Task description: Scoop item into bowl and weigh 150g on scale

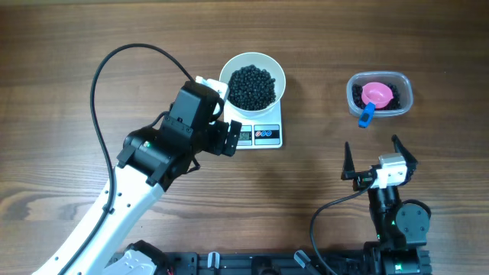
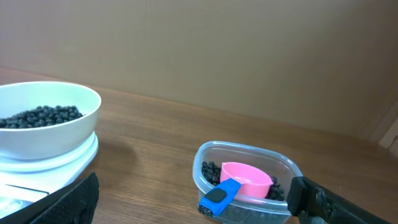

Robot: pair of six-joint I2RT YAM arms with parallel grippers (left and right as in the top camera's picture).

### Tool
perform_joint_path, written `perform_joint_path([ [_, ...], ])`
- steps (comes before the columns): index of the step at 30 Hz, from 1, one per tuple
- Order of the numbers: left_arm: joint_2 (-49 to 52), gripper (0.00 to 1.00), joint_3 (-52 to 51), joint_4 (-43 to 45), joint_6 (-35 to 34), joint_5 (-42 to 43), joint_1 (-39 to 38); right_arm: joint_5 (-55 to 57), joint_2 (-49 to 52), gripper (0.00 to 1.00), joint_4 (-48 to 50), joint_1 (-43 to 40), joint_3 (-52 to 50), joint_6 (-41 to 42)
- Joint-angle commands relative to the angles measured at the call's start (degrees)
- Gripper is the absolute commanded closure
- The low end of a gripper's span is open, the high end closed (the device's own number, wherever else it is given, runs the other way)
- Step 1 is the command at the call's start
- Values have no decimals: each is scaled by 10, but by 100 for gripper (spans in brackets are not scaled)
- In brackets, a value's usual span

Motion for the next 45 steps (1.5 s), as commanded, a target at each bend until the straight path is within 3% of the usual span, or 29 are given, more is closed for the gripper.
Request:
perform_joint_path([
  [1,1,0,-3,1,8,5,2,7,-9,0,0,2,-1,67],
  [45,1,0,-3,1,9,5,2,3,-9,0,0,2,-1,26],
])
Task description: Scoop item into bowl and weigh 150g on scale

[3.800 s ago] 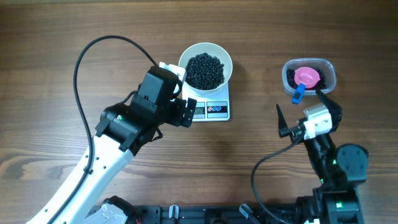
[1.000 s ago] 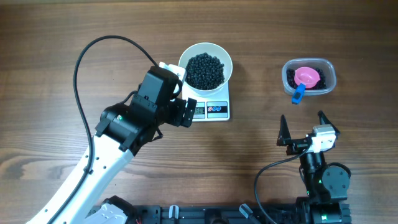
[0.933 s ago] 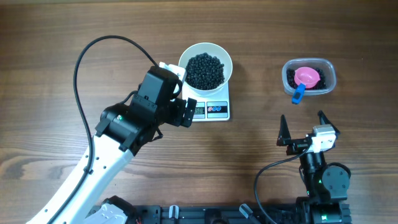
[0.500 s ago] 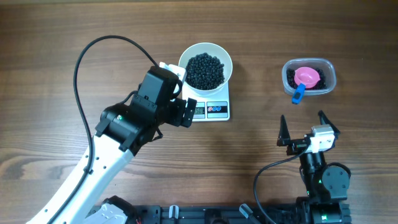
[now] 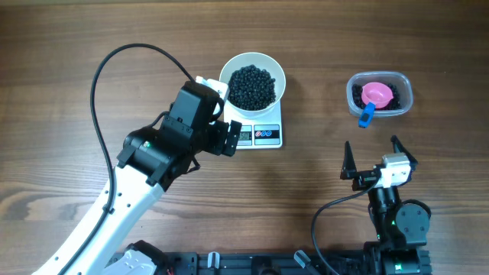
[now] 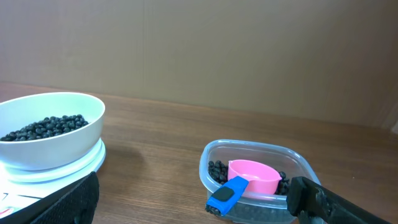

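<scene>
A white bowl [image 5: 253, 82] heaped with black beans stands on the white scale [image 5: 260, 135]; it also shows at the left of the right wrist view, bowl [image 6: 50, 130]. A clear plastic tub [image 5: 380, 95] at the right holds more black beans and a pink scoop [image 6: 252, 177] with a blue handle [image 5: 366, 114] sticking over the rim. My right gripper [image 5: 374, 158] is open, empty, short of the tub. My left gripper [image 5: 228, 139] sits at the scale's left edge beside the display; its jaws are hidden by the wrist.
A black cable [image 5: 114, 69] loops over the left of the wooden table [image 5: 428, 46]. A beige wall [image 6: 249, 50] rises behind the table's far edge.
My right wrist camera has risen or tilted slightly, so the bowl and tub sit a little differently in its view. Bowl, scale, tub, scoop and left arm are where they were.
</scene>
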Robot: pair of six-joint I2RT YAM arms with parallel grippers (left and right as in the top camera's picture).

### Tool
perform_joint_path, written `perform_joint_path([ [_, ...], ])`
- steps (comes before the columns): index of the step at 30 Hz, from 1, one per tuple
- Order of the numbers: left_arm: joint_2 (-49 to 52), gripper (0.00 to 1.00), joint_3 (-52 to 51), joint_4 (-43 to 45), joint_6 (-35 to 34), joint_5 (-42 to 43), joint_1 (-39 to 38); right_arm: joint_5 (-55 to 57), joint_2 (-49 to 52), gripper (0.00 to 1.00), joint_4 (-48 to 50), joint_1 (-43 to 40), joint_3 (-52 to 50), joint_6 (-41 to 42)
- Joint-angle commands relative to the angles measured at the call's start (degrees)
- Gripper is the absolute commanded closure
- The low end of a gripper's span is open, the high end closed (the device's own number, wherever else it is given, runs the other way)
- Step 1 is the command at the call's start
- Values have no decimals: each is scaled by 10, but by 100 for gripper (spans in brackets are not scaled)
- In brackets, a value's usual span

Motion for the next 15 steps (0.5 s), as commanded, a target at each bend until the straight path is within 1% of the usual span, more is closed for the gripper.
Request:
perform_joint_path([
  [1,1,0,-3,1,6,5,2,3,-9,0,0,2,-1,-6],
  [15,1,0,-3,2,6,5,2,3,-9,0,0,2,-1,-6],
])
